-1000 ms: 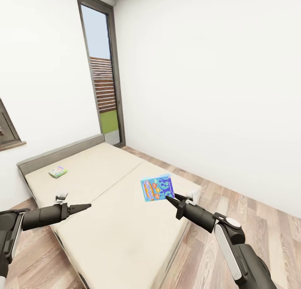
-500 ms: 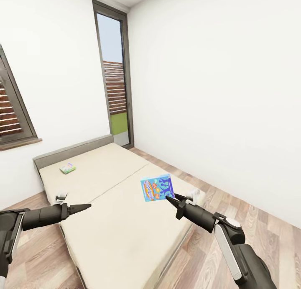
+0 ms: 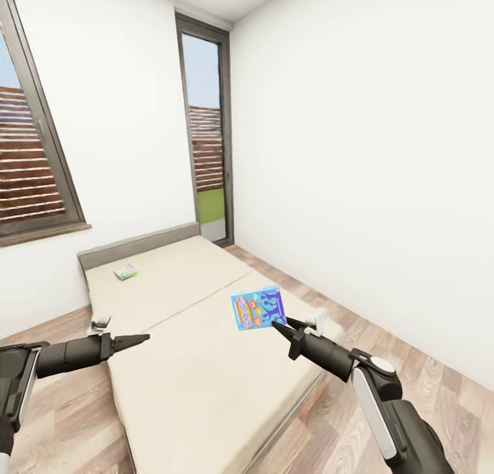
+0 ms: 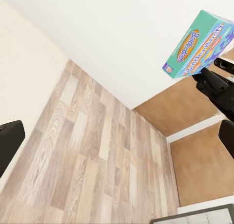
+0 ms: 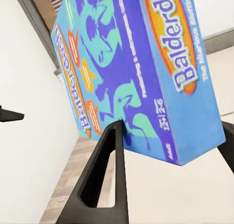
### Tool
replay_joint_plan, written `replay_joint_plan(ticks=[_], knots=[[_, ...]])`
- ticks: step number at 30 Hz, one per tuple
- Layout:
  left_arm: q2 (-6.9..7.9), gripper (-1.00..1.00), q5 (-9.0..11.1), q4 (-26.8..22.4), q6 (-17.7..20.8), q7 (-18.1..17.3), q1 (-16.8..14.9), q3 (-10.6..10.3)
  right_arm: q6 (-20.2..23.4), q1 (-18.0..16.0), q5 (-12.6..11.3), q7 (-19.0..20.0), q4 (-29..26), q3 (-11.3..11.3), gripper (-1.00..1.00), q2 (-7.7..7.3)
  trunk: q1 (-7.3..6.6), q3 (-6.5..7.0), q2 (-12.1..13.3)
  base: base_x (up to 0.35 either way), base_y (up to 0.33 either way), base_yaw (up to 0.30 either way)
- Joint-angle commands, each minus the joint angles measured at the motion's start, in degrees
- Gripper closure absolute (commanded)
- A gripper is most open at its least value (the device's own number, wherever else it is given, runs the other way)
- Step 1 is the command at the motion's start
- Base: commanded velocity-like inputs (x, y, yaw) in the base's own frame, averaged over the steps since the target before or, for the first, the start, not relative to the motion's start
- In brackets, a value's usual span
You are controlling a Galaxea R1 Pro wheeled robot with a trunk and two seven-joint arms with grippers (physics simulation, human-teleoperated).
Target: Put all the toys in the child's room - the three board games (two on the bed and one on the table), the two jigsaw puzzles on the table, and the tennis ball on the table - inside the toy box on the table in the child's room.
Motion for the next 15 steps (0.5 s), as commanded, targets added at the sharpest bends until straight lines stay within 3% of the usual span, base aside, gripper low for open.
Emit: replay_joint_plan(ticks=[1, 15], knots=[[-0.03, -1.0, -0.6, -0.05, 0.58, -0.52, -0.05, 0.06, 0.47, 0.0, -0.59, -0.07, -0.01, 0.04, 1.0, -0.06, 0.02, 0.05, -0.04, 0.0, -0.299, 0.207], [-0.05, -1.0, -0.6, -0.05, 0.58, -0.52, -0.05, 0.06, 0.83, 0.0, -0.57, -0.16, -0.01, 0.15, 1.0, 0.01, 0.02, 0.86, -0.04, 0.0, -0.299, 0.235]])
